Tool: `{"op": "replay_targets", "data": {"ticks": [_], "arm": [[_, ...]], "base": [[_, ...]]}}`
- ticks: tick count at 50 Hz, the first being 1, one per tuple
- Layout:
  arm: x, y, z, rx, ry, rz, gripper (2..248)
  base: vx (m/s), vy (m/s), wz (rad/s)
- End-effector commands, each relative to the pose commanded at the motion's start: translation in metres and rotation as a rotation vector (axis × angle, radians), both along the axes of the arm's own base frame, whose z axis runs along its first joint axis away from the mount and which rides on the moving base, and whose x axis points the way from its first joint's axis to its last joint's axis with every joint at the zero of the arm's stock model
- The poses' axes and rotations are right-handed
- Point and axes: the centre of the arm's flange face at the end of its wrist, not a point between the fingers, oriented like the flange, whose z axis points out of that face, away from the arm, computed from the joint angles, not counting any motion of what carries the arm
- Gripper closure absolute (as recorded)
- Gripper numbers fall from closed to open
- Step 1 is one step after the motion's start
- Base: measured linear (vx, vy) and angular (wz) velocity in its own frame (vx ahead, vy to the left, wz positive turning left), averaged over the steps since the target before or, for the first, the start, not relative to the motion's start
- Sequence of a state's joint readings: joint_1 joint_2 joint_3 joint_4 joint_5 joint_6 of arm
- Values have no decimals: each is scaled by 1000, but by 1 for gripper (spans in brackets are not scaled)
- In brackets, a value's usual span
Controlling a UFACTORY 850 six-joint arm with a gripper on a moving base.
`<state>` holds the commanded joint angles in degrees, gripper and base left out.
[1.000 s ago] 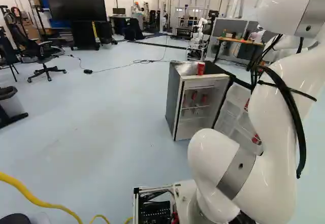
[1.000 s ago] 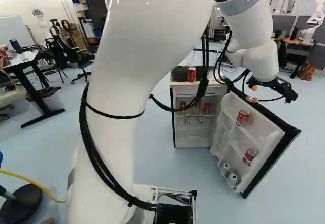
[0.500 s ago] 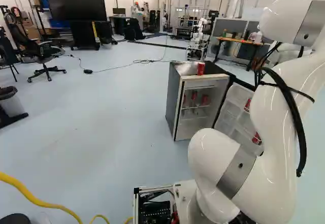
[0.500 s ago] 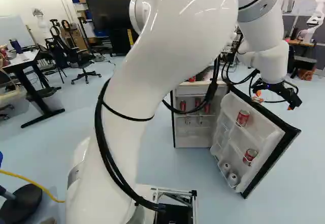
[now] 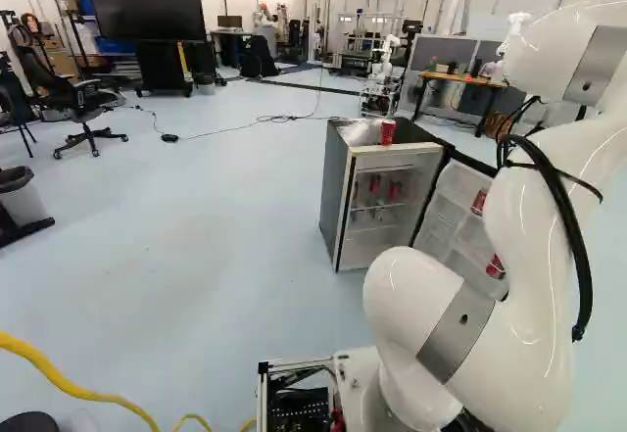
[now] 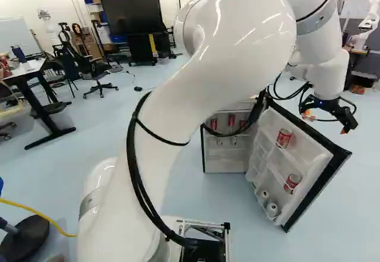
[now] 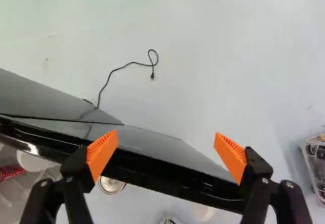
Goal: Grab a drink from the fridge
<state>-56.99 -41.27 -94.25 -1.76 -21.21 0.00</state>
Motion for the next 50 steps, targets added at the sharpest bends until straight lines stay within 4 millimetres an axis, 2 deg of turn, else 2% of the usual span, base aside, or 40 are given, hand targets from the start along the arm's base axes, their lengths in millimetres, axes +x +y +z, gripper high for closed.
{"op": "replay_targets", "data": {"ticks": [26,38,50], "arm": [[22,-47,-42,-7,-4,-10,3],[25,-53,-58,6,4,-10,3],[24,-52,-62,23,16,-11,3]], "base": [[0,0,0],[0,0,0],[0,0,0]]}}
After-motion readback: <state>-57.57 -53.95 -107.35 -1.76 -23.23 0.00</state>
